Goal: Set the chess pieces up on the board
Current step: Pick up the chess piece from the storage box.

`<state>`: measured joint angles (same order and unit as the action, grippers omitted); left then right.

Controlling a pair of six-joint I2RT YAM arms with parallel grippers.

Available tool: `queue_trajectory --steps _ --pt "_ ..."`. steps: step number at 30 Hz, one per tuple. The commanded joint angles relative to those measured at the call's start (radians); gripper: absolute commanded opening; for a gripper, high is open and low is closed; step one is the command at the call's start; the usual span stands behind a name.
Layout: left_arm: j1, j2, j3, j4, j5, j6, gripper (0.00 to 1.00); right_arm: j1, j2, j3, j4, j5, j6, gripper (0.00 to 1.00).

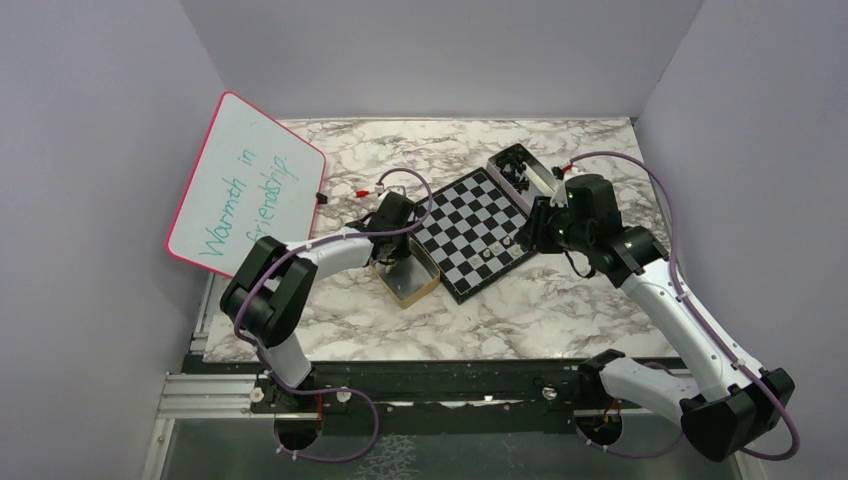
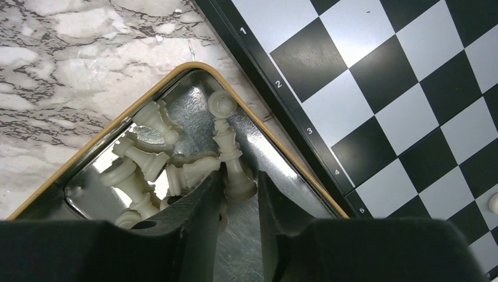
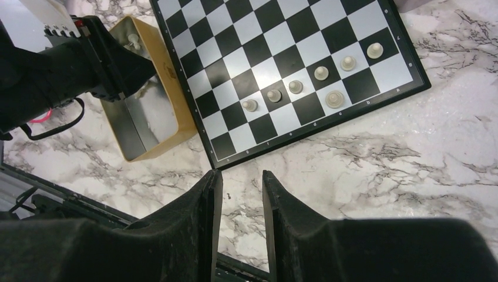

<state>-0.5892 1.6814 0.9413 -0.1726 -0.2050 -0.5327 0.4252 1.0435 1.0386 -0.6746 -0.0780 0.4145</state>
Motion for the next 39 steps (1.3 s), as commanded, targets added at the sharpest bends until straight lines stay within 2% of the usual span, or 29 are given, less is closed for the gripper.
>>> queue_trajectory --steps 1,12,17,21,24,30,33,39 --pt "0.004 0.031 0.033 0.016 0.023 0.021 0.25 -0.003 -0.013 0.000 0.016 -0.024 0.004 0.36" --pt "0.004 -0.039 0.053 -0.071 0.072 0.077 0.15 -0.003 0.002 -0.008 0.030 -0.034 0.014 0.36" --pt "0.003 -0.148 0.046 -0.095 0.066 0.108 0.15 -0.003 0.004 -0.021 0.072 -0.104 0.046 0.36" --pt "0.003 -0.246 0.028 -0.088 0.115 0.171 0.14 -0.003 0.011 -0.049 0.126 -0.206 0.079 0.36" --pt "0.003 -0.330 -0.012 -0.052 0.184 0.244 0.14 -0.003 0.023 -0.074 0.172 -0.270 0.099 0.36" --pt "0.003 -0.528 -0.167 0.125 0.465 0.453 0.16 -0.003 0.074 -0.090 0.251 -0.402 0.127 0.36" --pt "0.001 -0.602 -0.235 0.180 0.620 0.574 0.13 -0.003 0.094 -0.103 0.321 -0.498 0.151 0.37" --pt "0.000 -0.713 -0.344 0.298 0.753 0.648 0.12 0.000 0.195 -0.097 0.424 -0.663 0.212 0.39"
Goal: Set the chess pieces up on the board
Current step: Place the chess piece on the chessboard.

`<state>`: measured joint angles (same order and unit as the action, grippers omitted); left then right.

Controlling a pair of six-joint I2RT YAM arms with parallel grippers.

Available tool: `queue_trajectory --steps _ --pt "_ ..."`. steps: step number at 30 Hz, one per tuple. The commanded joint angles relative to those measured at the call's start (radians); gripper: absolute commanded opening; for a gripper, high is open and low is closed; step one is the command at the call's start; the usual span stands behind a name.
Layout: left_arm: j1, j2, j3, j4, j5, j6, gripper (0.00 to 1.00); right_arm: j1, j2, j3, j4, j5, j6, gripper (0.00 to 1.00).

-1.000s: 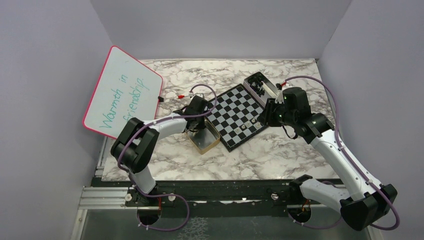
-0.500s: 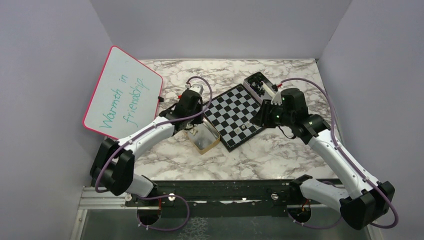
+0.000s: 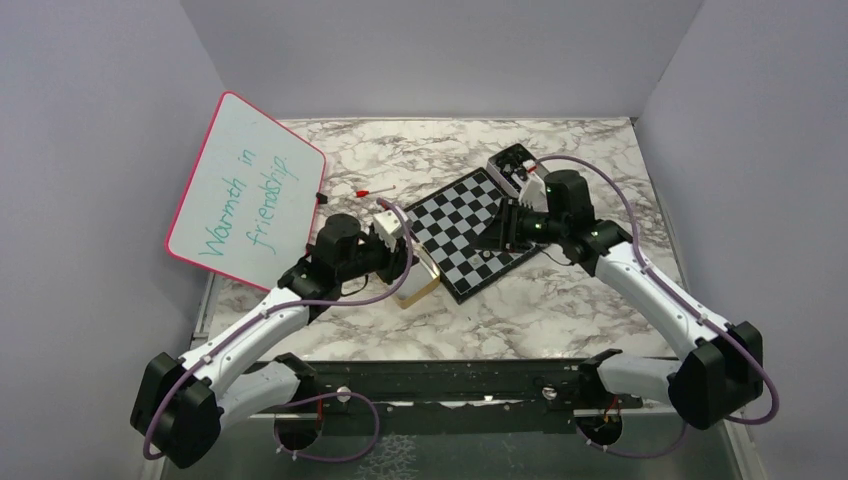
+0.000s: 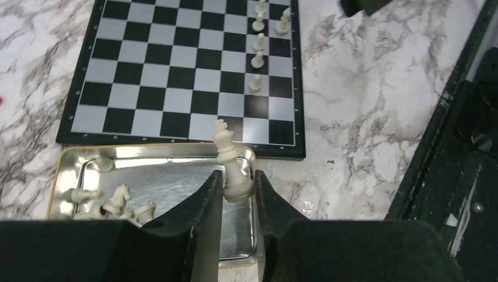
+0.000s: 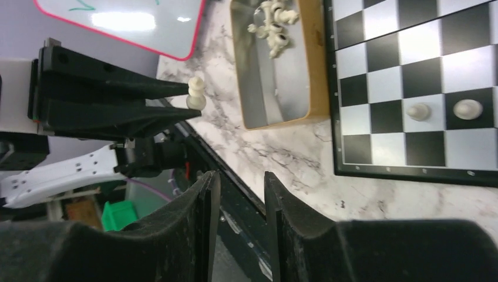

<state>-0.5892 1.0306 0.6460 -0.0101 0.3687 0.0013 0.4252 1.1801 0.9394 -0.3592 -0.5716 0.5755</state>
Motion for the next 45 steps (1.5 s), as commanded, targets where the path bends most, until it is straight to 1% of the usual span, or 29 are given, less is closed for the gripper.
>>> queue_trajectory --steps 1,4,7,11,16,18,22,29,31,41,45 --pt "0.000 -0.075 -0.064 0.152 0.210 0.128 0.12 0.000 0.069 0.002 0.122 -0.186 0.058 0.39" --pt "0.000 -0.097 -0.095 0.191 0.283 0.141 0.12 0.008 0.105 0.014 0.144 -0.234 0.074 0.42" --pt "-0.001 -0.100 -0.100 0.190 0.314 0.145 0.12 0.030 0.143 0.030 0.168 -0.269 0.091 0.45" --pt "-0.001 -0.092 -0.096 0.172 0.344 0.159 0.11 0.070 0.179 0.039 0.207 -0.272 0.117 0.46" --pt "-0.001 -0.075 -0.094 0.163 0.367 0.167 0.09 0.100 0.219 0.040 0.249 -0.287 0.131 0.46" --pt "-0.001 -0.070 -0.090 0.157 0.373 0.166 0.09 0.103 0.221 0.039 0.271 -0.291 0.143 0.48" --pt "-0.001 -0.067 -0.090 0.156 0.379 0.170 0.09 0.115 0.239 0.055 0.276 -0.294 0.145 0.51" --pt "-0.001 -0.061 -0.089 0.156 0.389 0.169 0.09 0.163 0.281 0.078 0.271 -0.292 0.148 0.52" --pt "-0.001 -0.056 -0.086 0.154 0.393 0.168 0.09 0.173 0.292 0.085 0.260 -0.281 0.148 0.51" --pt "-0.003 -0.053 -0.085 0.150 0.391 0.170 0.08 0.194 0.304 0.073 0.280 -0.275 0.160 0.38" --pt "-0.004 -0.056 -0.085 0.150 0.392 0.172 0.08 0.200 0.313 0.085 0.269 -0.267 0.159 0.36"
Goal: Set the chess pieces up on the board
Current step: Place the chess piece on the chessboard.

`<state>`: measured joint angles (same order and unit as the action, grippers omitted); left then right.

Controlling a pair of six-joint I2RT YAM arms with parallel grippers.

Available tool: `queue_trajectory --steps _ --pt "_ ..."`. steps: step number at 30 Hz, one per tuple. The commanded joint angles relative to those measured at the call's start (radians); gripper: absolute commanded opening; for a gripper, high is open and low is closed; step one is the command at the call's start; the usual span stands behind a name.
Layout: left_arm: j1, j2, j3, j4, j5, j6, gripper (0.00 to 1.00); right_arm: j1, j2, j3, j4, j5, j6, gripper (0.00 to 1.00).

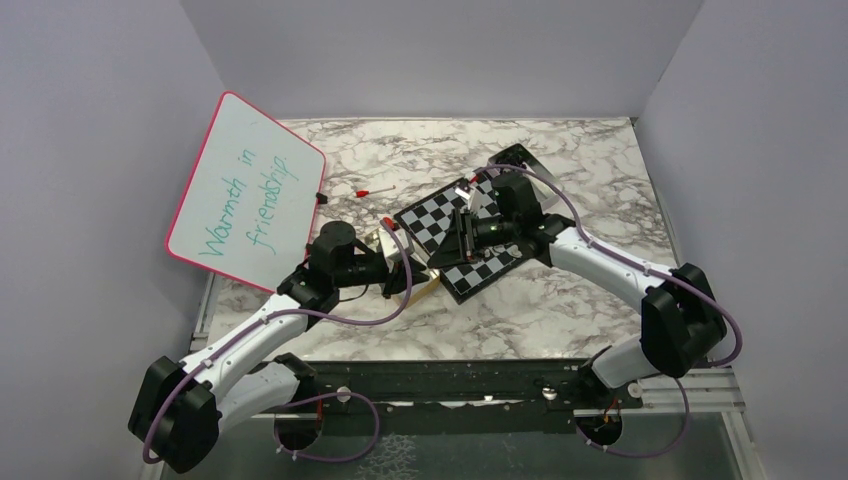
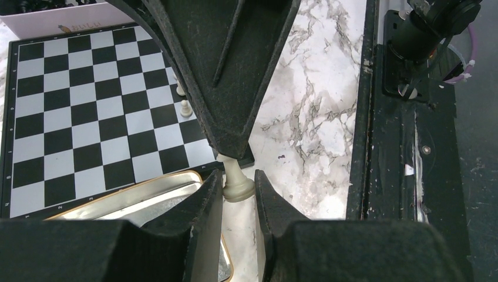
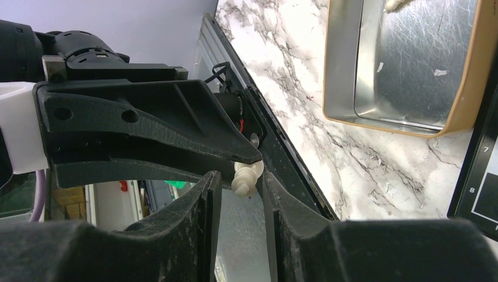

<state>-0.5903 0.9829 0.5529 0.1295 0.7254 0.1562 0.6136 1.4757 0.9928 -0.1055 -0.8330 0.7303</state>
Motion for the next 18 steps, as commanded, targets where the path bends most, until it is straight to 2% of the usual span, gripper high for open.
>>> queue_trajectory --steps 1,6,8,14,15,17,18 --pt "-0.003 -0.009 0.007 0.010 0.035 0.019 0.09 0.013 0.018 0.035 0.012 -0.002 0.002 0.34" --pt "-0.003 -0.016 0.006 0.004 0.026 0.022 0.09 0.013 0.012 0.029 0.012 0.018 0.001 0.24" --pt "-0.003 -0.020 0.005 0.000 0.012 0.023 0.13 0.013 0.004 0.021 0.012 0.034 -0.003 0.22" --pt "-0.003 -0.029 0.017 -0.022 -0.064 0.017 0.49 0.013 -0.045 0.010 -0.025 0.152 -0.036 0.19" --pt "-0.003 -0.030 0.020 -0.029 -0.083 0.017 0.60 0.013 -0.056 0.013 -0.046 0.191 -0.046 0.18" --pt "-0.003 -0.027 0.029 -0.047 -0.116 0.016 0.96 0.012 -0.082 0.018 -0.094 0.274 -0.065 0.18" --pt "-0.003 -0.025 0.034 -0.058 -0.122 0.017 0.99 0.013 -0.096 0.022 -0.117 0.314 -0.080 0.18"
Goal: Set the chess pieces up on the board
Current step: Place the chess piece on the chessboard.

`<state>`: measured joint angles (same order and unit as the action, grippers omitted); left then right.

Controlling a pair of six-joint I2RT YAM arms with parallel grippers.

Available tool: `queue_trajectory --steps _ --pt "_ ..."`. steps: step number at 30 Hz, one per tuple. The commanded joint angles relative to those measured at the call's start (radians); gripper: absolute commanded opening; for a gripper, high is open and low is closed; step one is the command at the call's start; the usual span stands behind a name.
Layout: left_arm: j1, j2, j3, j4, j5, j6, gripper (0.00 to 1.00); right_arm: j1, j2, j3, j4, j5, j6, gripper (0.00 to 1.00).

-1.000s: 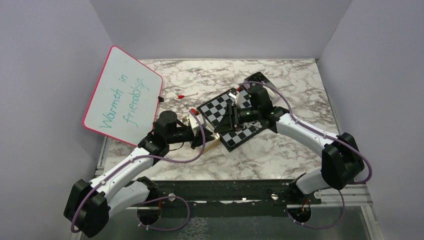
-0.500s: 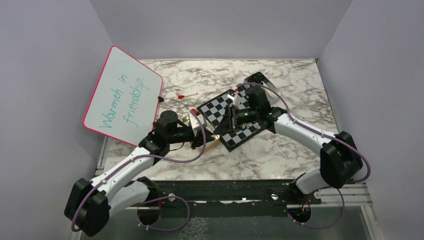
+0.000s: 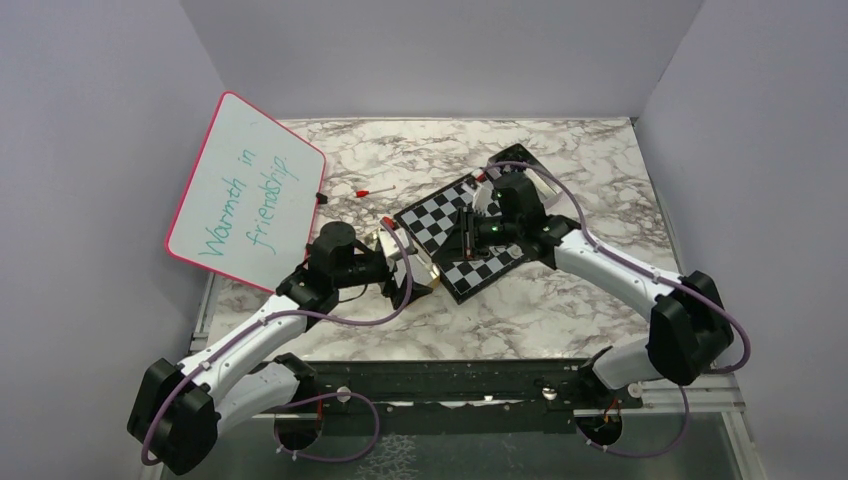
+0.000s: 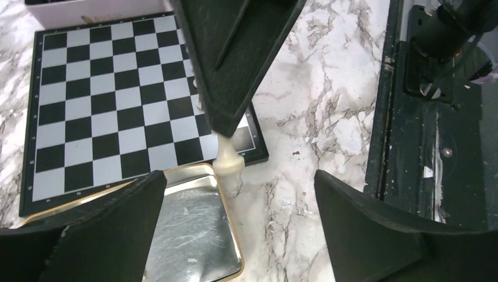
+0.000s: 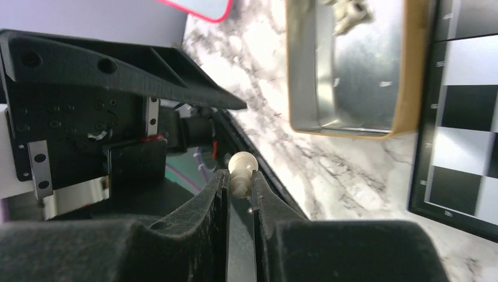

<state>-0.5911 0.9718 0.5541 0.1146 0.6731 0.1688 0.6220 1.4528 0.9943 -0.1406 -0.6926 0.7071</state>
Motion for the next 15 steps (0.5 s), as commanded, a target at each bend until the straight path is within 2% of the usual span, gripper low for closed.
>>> queue_trajectory --steps 1,8,12,15 --pt "-0.003 -0.011 0.038 -0.050 -0.072 0.005 0.99 0.003 -0.086 0.023 -0.108 0.218 -0.069 0.17" --pt "-0.003 -0.015 0.064 -0.083 -0.144 -0.013 0.99 0.003 -0.175 0.024 -0.246 0.472 -0.153 0.17" --pt "-0.003 -0.019 0.074 -0.109 -0.308 -0.104 0.99 0.002 -0.218 0.017 -0.311 0.607 -0.200 0.17" --pt "-0.001 0.001 0.112 -0.205 -0.419 -0.143 0.99 0.004 -0.241 0.012 -0.353 0.684 -0.236 0.17"
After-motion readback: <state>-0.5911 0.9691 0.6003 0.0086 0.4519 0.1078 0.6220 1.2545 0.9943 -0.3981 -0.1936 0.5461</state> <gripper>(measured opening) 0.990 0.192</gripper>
